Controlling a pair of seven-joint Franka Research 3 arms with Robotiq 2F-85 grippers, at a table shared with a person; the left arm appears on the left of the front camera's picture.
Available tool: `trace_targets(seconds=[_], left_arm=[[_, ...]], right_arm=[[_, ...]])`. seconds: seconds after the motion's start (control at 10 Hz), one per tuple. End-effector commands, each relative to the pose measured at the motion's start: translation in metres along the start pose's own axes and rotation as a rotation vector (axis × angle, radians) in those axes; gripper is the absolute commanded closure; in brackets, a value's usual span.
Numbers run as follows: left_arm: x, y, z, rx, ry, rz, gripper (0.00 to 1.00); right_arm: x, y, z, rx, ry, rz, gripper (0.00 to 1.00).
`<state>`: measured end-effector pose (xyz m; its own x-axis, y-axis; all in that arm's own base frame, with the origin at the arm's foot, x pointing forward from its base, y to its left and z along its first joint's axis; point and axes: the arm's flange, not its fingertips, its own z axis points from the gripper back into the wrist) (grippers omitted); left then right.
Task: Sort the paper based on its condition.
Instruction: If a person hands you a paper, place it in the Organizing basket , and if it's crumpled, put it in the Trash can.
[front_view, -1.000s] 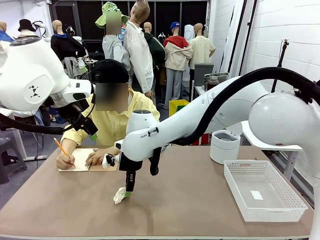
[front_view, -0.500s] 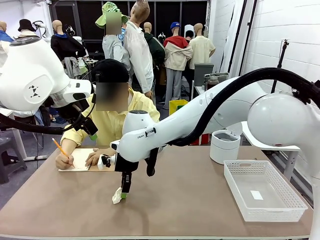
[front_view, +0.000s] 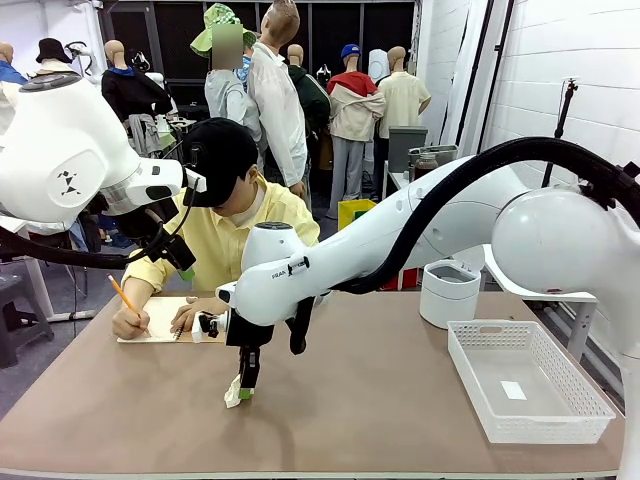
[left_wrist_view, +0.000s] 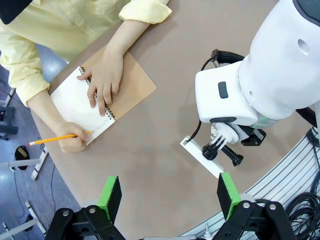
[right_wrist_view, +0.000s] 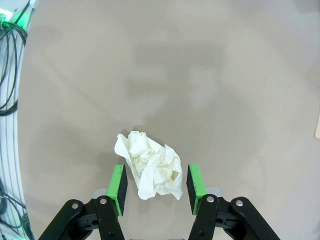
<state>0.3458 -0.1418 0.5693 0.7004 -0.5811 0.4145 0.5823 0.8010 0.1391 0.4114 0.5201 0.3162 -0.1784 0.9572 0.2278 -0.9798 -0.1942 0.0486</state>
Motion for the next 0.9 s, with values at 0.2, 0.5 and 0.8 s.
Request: trace_targets(seconds=[0.2,0.5,0.8], left_arm=[[0.000,0.001,0.001,0.000,-0.001,0.001,0.00],[0.000,0.001,0.001,0.000,-0.001,0.001,0.00],[0.000,0.001,0.001,0.000,-0.001,0.001,0.00]], right_arm=[[0.007,-0.008,-0.002,0.029,0.008,0.019,0.73],[0.007,-0.009,-0.001,0.043,0.014,-0.009,1.00],[-0.029,-0.006,0.031,-0.021,0.014,-0.169,1.00]])
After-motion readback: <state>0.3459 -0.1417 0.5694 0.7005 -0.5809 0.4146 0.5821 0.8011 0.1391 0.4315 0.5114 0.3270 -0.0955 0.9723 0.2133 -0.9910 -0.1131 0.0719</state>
